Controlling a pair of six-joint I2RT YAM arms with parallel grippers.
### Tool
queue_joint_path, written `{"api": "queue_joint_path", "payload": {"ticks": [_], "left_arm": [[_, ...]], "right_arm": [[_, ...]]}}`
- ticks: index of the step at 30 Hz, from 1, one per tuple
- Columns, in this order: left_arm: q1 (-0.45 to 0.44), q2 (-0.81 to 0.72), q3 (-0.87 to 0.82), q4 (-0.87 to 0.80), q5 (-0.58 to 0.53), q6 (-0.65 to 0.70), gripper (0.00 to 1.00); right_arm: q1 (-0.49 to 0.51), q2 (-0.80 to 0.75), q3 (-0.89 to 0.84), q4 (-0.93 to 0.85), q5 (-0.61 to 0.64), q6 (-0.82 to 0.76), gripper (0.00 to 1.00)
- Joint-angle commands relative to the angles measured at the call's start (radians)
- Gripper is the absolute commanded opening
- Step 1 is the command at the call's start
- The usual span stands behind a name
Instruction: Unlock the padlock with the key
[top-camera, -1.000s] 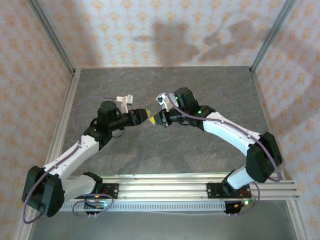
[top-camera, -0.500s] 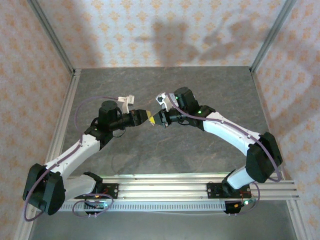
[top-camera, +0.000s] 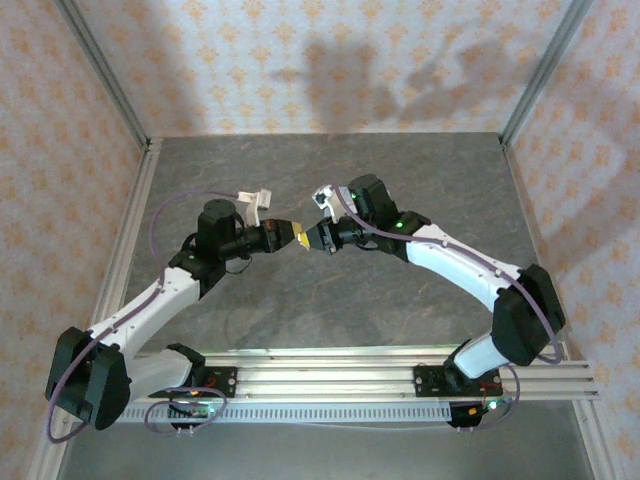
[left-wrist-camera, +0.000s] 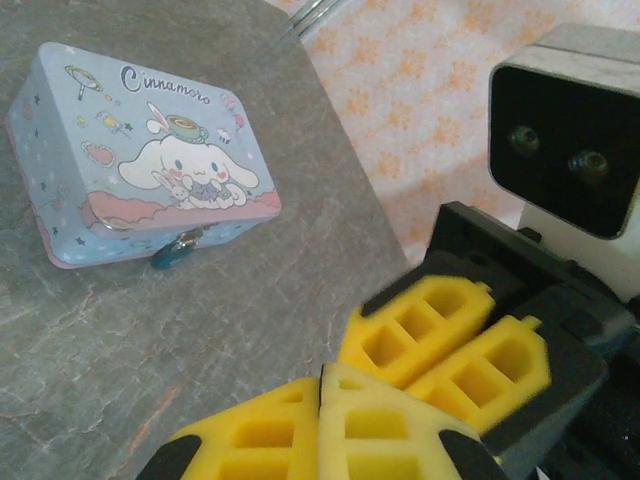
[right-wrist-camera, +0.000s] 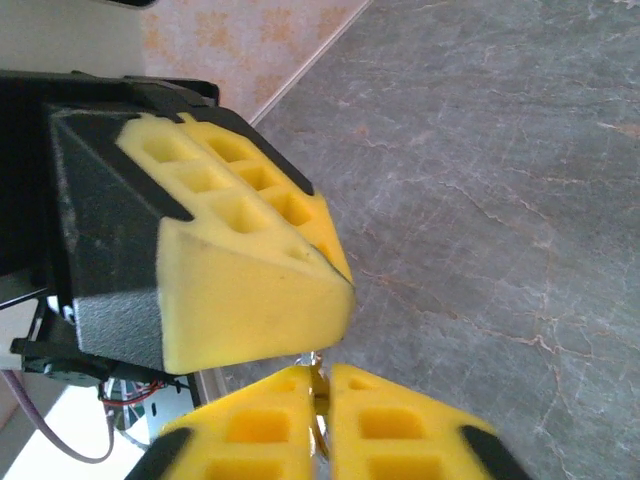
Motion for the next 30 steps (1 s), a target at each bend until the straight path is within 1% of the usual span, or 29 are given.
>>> {"api": "queue_joint_path", "payload": {"ticks": [1,3,5,7,8,11,14,17,18,20,22,24,30], "left_arm": [[-0.01,-0.014,0.072,-0.104,-0.031,0.15,0.0],[-0.013,-0.029,0.123,-0.203,-0.069,0.242,0.0],[-0.02,-0.032,0.215,-0.361,-0.14,0.345,0.0],[-0.029,-0.013,0.325,-0.511,-0.174,0.463,0.0],[-0.033,-0.004,0.363,-0.557,-0.181,0.504,0.0],[-0.042,0.02,0.46,-0.643,-0.166,0.618,0.0],[-0.056,0.058,0.55,-0.727,-0.146,0.727,0.0],[-0.076,0.12,0.652,-0.832,-0.136,0.805,0.0],[-0.08,0.138,0.677,-0.855,-0.113,0.824,0.0],[-0.086,0.163,0.705,-0.863,-0.058,0.846,0.0],[-0.095,0.181,0.721,-0.848,0.009,0.855,0.0],[-0.102,0.194,0.735,-0.839,0.068,0.865,0.0],[-0.103,0.224,0.773,-0.872,0.192,0.91,0.0]], "right_arm": [[-0.012,-0.085,-0.028,0.046,0.071,-0.006,0.25],[-0.034,-0.121,-0.047,0.045,0.078,0.001,0.34],[-0.063,-0.153,-0.063,0.038,0.06,0.011,0.46],[-0.082,-0.187,-0.072,0.008,0.037,-0.005,0.49],[-0.084,-0.203,-0.075,-0.009,0.032,-0.019,0.5],[-0.085,-0.251,-0.102,-0.013,0.001,-0.057,0.5],[-0.085,-0.296,-0.165,0.076,-0.058,-0.071,0.5],[-0.087,-0.377,-0.226,0.18,-0.066,-0.045,0.48],[-0.089,-0.397,-0.25,0.226,-0.07,-0.029,0.46],[-0.094,-0.422,-0.282,0.299,-0.08,0.004,0.42],[-0.101,-0.428,-0.288,0.33,-0.097,0.037,0.38],[-0.107,-0.427,-0.285,0.352,-0.126,0.071,0.35],[-0.123,-0.406,-0.259,0.385,-0.211,0.142,0.36]]}}
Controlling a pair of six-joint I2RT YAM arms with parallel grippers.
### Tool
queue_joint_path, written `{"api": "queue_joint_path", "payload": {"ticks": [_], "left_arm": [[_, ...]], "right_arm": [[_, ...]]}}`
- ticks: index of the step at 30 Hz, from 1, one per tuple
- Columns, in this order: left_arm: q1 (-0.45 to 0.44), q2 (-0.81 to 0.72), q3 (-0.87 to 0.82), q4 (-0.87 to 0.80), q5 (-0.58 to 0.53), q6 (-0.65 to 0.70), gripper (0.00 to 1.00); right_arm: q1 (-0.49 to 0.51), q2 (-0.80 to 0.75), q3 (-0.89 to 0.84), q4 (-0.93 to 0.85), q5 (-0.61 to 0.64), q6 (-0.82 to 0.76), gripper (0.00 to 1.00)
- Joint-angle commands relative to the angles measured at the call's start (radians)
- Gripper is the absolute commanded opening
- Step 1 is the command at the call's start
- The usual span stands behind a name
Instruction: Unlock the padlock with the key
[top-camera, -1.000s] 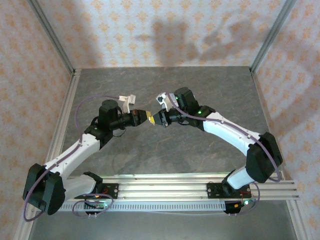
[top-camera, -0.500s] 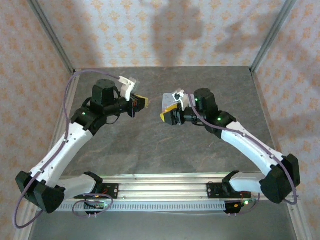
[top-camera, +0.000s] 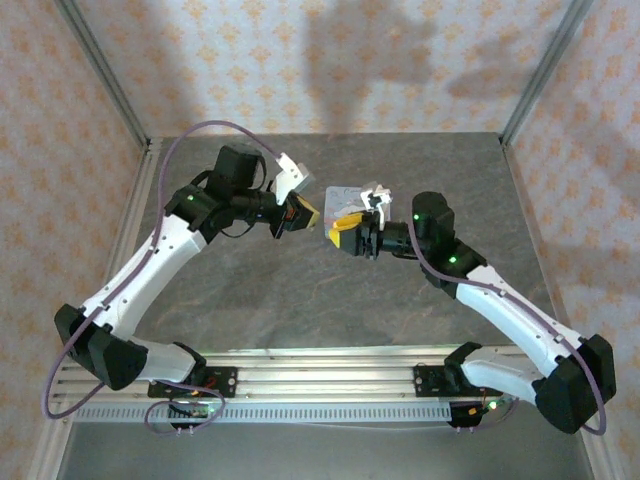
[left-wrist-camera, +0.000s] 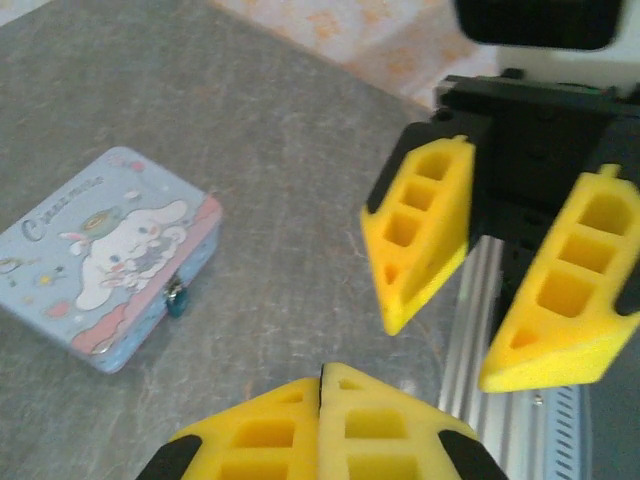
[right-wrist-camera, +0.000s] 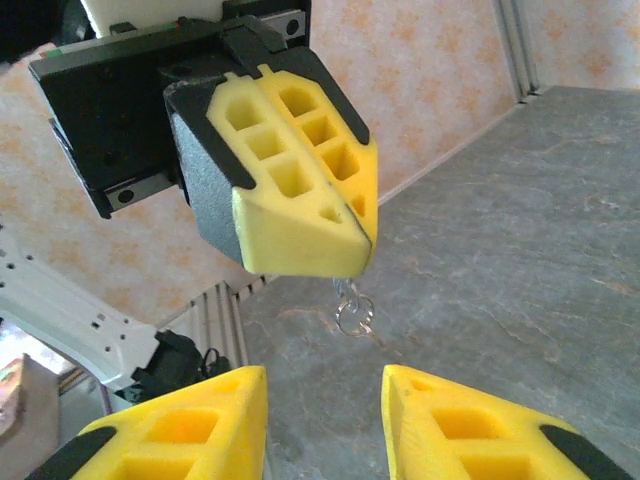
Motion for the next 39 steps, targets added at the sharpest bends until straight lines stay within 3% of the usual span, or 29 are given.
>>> {"api": "queue_joint_path", "payload": {"ticks": [1,6,11,20,24,31,39], "left_arm": [[-0.006,0.001,0.046,-0.045,0.123,0.056,0.0],[-0.006,0.017,0.062,-0.045,0.172,0.052,0.0],[-0.006,0.048,0.085,-0.043,0.216,0.025,0.0],[-0.005,0.063,0.088,-0.036,0.227,-0.006,0.0],[-0.006,0.071,0.087,-0.036,0.246,-0.011,0.0],[-0.005,0.074,0.082,-0.042,0.249,-0.014,0.0],[-0.005,0.085,0.081,-0.039,0.227,-0.022,0.0]], "right_arm": [[-0.013,0.014,0.033,0.08,-0.095,0.056,0.37],[-0.018,0.06,0.059,0.099,-0.179,0.106,0.39],[-0.018,0.062,0.059,0.112,-0.176,0.106,0.37],[-0.018,0.074,0.073,0.101,-0.194,0.097,0.26],[-0.018,0.088,0.085,0.086,-0.195,0.089,0.15],[-0.018,0.104,0.106,0.083,-0.208,0.09,0.05],[-0.018,0.129,0.098,0.099,-0.212,0.11,0.16]]}}
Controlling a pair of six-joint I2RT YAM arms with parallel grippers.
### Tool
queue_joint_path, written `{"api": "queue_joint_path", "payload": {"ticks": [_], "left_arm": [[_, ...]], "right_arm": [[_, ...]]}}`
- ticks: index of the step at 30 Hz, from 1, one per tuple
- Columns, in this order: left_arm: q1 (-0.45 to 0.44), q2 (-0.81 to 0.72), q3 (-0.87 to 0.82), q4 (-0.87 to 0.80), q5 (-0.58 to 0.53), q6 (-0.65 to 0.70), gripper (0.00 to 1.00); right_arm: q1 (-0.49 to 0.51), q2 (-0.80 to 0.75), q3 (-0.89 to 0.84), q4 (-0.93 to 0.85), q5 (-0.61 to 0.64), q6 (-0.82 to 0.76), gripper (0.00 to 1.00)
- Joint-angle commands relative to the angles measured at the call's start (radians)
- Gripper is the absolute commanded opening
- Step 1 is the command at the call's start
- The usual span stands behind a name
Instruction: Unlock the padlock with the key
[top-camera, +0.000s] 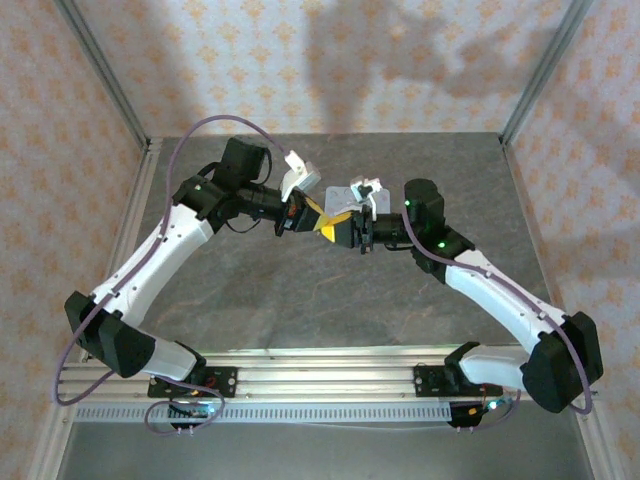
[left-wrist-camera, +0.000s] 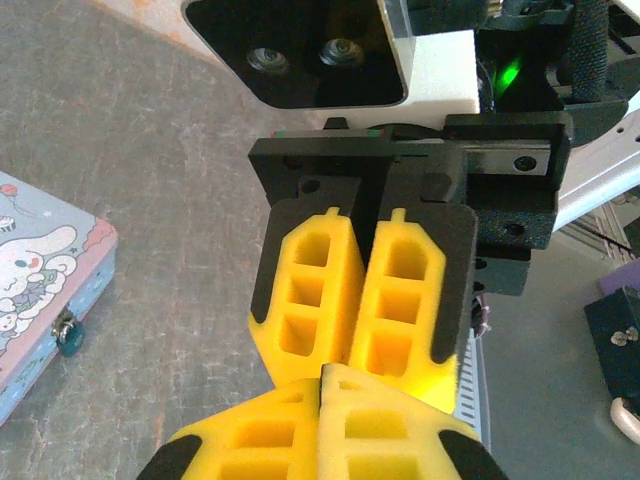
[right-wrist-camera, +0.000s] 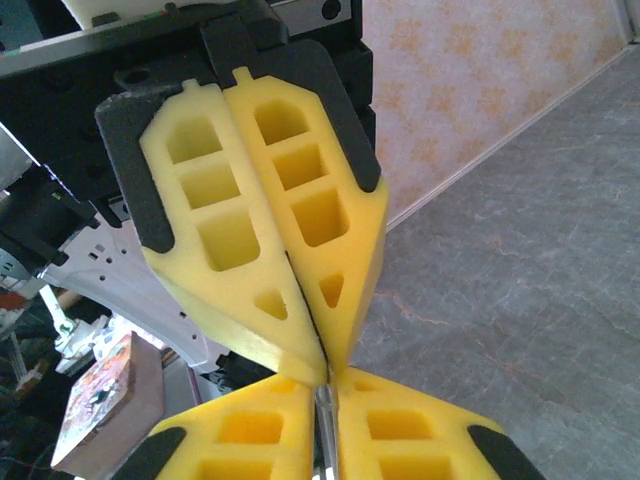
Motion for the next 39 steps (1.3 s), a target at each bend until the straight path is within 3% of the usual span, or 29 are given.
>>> {"api": "queue_joint_path", "payload": {"ticks": [1,21,29,32,34,39], "left_arm": [[-0.008,0.015,0.023,-0.008,0.022,-0.02,0.0],[-0.002,-0.02,-0.08,0.194,0.037,-0.181,0.0],[-0.002,-0.036,-0.114,0.269,0.052,-0.247,0.0],[-0.001,-0.045,-0.121,0.275,0.051,-0.254,0.0],[0.0,-0.05,-0.122,0.273,0.046,-0.257,0.0],[0.017,-0.061,-0.133,0.285,0.042,-0.276,0.0]], "right_arm": [[0.0,0.0,0.027,0.05,-0.019,0.0,0.16],[0.0,0.015,0.001,0.124,-0.007,0.054,0.2],[0.0,0.003,-0.012,0.146,0.016,0.062,0.01],[0.0,-0.008,-0.027,0.16,0.038,0.072,0.0],[0.0,-0.014,-0.035,0.155,0.055,0.073,0.05],[0.0,-0.014,-0.049,0.131,0.079,0.072,0.32]]}}
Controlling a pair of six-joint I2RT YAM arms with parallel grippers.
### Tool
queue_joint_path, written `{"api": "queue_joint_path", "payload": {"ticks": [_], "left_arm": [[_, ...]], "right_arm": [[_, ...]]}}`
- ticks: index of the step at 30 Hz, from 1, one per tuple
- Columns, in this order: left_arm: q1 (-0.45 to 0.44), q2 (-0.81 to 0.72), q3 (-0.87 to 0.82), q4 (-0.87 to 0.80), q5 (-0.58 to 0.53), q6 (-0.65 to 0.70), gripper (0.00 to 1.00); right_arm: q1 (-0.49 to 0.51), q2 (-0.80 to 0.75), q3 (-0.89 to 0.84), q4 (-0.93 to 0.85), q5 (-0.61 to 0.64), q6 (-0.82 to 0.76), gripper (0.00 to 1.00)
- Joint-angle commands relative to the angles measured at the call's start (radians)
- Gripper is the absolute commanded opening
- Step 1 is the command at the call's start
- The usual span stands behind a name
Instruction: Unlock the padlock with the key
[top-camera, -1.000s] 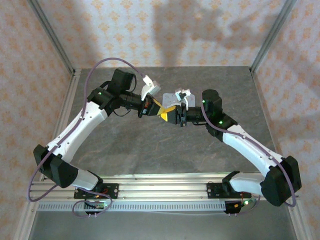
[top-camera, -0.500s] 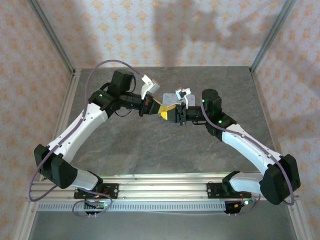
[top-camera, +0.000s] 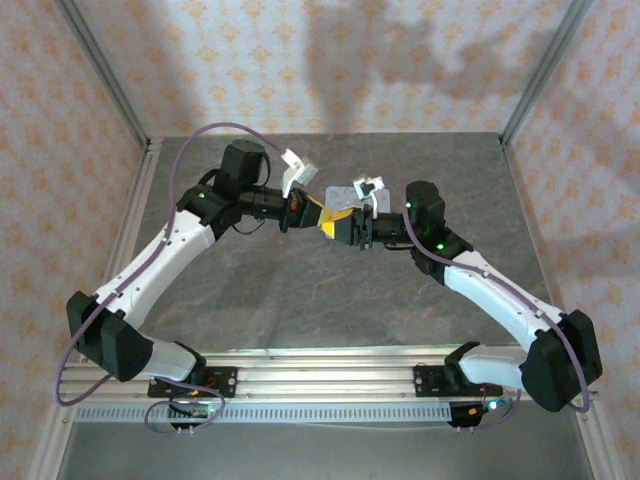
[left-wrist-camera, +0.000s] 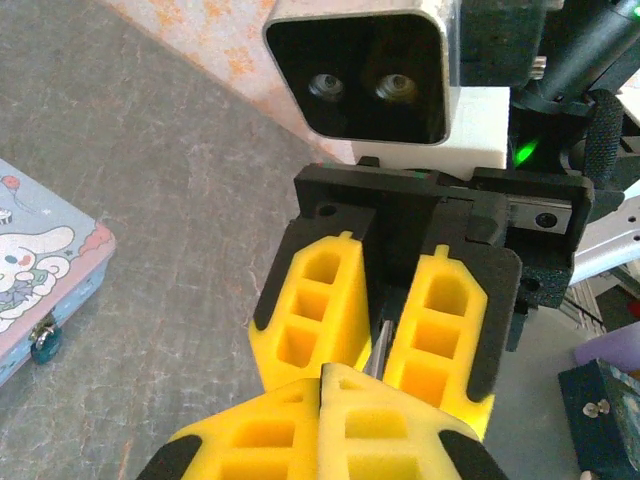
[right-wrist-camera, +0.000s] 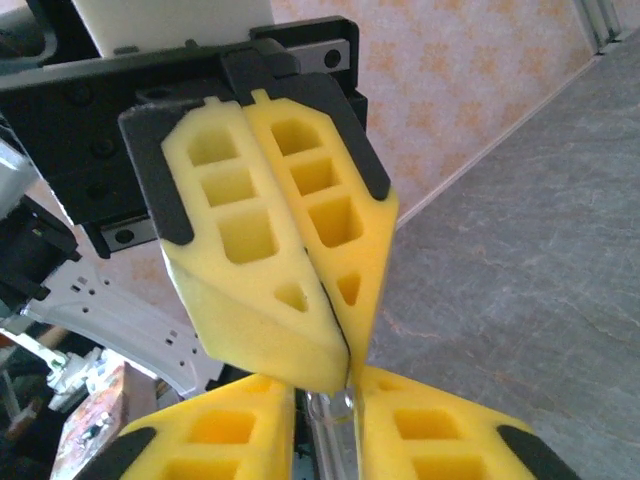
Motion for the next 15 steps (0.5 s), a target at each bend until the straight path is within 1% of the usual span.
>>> {"api": "queue_joint_path", "payload": {"ticks": [1,4,6,8,9,11,15], "left_arm": [[0.009,-0.038,-0.017,0.06,0.033,-0.042,0.0],[0.016,-0.047,-0.03,0.093,0.035,-0.074,0.0],[0.017,-0.053,-0.039,0.111,0.037,-0.087,0.0],[0.018,-0.056,-0.042,0.117,0.039,-0.092,0.0],[0.017,-0.058,-0.044,0.117,0.04,-0.093,0.0],[0.017,-0.061,-0.047,0.118,0.042,-0.096,0.0],[0.017,-0.067,-0.054,0.132,0.045,-0.108,0.0]], "right_arm": [[0.007,-0.048,-0.018,0.05,0.032,-0.005,0.34],[0.007,-0.072,-0.03,0.057,0.048,0.004,0.35],[0.007,-0.082,-0.032,0.057,0.054,0.004,0.31],[0.007,-0.086,-0.03,0.064,0.055,0.007,0.24],[0.007,-0.086,-0.029,0.071,0.053,0.012,0.23],[0.007,-0.085,-0.028,0.088,0.044,0.024,0.23],[0.007,-0.077,-0.02,0.093,0.023,0.027,0.3]]}}
